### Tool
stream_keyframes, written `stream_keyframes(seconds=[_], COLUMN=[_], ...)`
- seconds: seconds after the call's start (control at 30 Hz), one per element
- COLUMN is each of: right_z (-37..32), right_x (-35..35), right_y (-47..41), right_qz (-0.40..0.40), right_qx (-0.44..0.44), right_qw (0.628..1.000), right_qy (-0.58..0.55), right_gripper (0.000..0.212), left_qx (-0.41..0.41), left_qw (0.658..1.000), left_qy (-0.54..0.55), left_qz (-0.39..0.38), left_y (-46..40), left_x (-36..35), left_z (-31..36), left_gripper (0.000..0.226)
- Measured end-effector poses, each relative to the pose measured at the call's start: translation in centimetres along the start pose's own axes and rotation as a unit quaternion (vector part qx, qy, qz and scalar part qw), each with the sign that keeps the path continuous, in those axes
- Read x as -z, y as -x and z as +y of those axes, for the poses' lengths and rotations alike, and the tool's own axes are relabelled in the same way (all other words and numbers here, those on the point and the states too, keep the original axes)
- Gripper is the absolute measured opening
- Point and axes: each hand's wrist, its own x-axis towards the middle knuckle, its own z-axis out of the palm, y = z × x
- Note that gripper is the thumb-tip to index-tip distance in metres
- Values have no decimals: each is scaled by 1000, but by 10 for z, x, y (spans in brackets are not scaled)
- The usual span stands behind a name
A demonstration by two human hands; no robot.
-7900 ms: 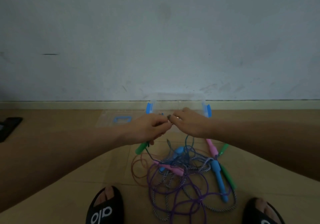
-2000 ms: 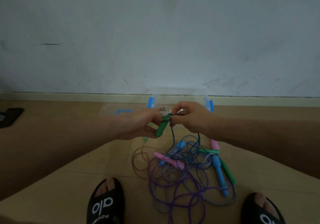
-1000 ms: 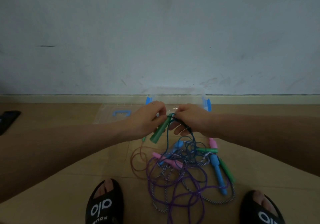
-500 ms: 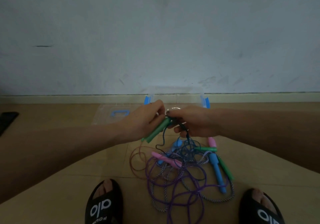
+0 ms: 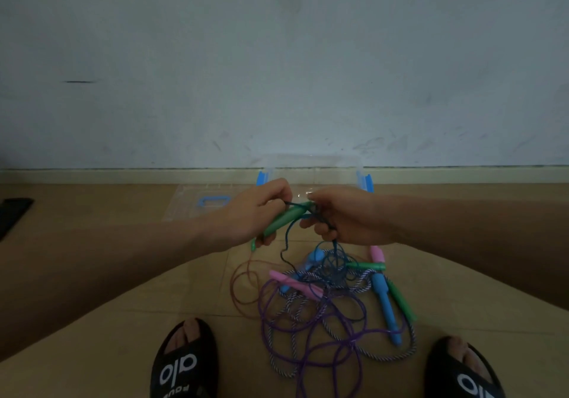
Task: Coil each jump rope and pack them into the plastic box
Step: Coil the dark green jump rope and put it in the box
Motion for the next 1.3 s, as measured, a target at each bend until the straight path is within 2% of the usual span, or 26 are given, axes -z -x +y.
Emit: stream_keyframes(seconds=[0.17,0.37,0.5,0.6,0.7,0.8,0.9,1.0,1.1,1.2,1.3], right_z=[-1,-2,-3,-1,-1,-3,-4,-2,0,2,3], right_x=[-5,-3,-1,0,1,1,0,-3,-8,-11,-11], right_y=[1,-3,-5,-6,-3,-2,-4,-5,-4,-6,-5], right_qz=[-27,-17,9,4,-19,-35,-42,-6,4,4,-8], right_qx=[6,7,13,1,-15,-9,7,16,22,7,-4], right_qw=[999,1000,1000,1000,1000,999,998,996,992,995,997], right_qy=[45,11,12,19,6,-13,37,92,120,99,81], right_gripper=[29,28,29,23,15,17,23,30,33,33,35], left_qx=[41,60,6,-31,-14,17,11,-24,-51,-92,-127], left_qw=[997,992,995,995,988,998,1000,1000,994,978,966], left_qy=[63,111,98,61,98,46,18,1,-92,-185,-223], left_qz=[23,13,15,77,122,48,-10,4,2,14,40], left_y=[-3,-3,-1,-3,-9,-11,-8,-10,-13,-13,-12], left_x=[-7,-4,-6,-11,-12,-8,-5,-2,-1,-4,-5], left_z=[4,5,8,11,13,6,-1,-5,-8,-7,-4], left_gripper=[18,22,23,37,39,33,26,18,8,9,5])
